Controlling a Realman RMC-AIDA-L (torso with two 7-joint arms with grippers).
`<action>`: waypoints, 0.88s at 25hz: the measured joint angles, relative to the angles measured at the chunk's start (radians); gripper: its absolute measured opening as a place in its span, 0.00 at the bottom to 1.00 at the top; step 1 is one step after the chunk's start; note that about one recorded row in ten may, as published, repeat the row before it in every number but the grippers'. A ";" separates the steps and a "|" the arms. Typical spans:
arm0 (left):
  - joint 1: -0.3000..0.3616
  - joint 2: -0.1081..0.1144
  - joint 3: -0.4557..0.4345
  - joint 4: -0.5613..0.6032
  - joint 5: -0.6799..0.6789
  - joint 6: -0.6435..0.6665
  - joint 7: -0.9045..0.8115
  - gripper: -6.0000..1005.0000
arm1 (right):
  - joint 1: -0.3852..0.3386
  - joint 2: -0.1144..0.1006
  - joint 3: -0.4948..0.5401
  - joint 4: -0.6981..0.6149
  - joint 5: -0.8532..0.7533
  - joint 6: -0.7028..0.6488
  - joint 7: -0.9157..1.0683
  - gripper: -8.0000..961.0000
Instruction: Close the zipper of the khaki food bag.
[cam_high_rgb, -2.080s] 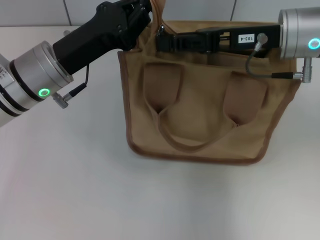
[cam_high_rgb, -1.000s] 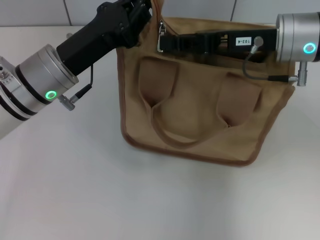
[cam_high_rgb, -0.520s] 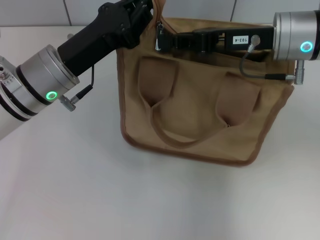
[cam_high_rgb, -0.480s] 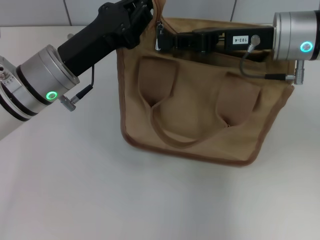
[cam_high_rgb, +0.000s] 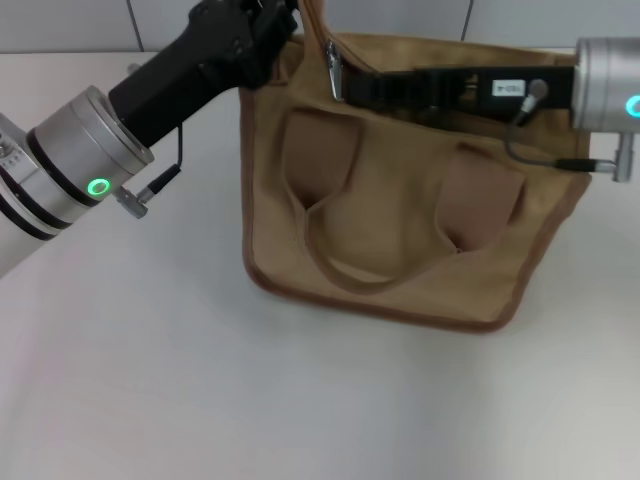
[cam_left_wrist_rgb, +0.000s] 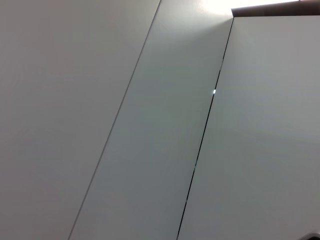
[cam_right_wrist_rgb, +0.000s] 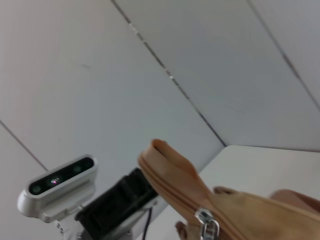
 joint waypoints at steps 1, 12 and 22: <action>0.001 0.000 0.000 0.000 -0.001 0.000 0.000 0.08 | -0.011 -0.001 0.000 -0.009 -0.001 -0.002 0.004 0.00; -0.001 0.001 0.000 0.002 -0.004 -0.007 0.000 0.09 | -0.072 -0.008 0.016 -0.049 0.050 -0.068 -0.031 0.01; 0.000 0.001 0.000 0.000 -0.004 0.000 0.000 0.09 | -0.033 -0.001 0.004 -0.045 0.060 -0.039 -0.083 0.13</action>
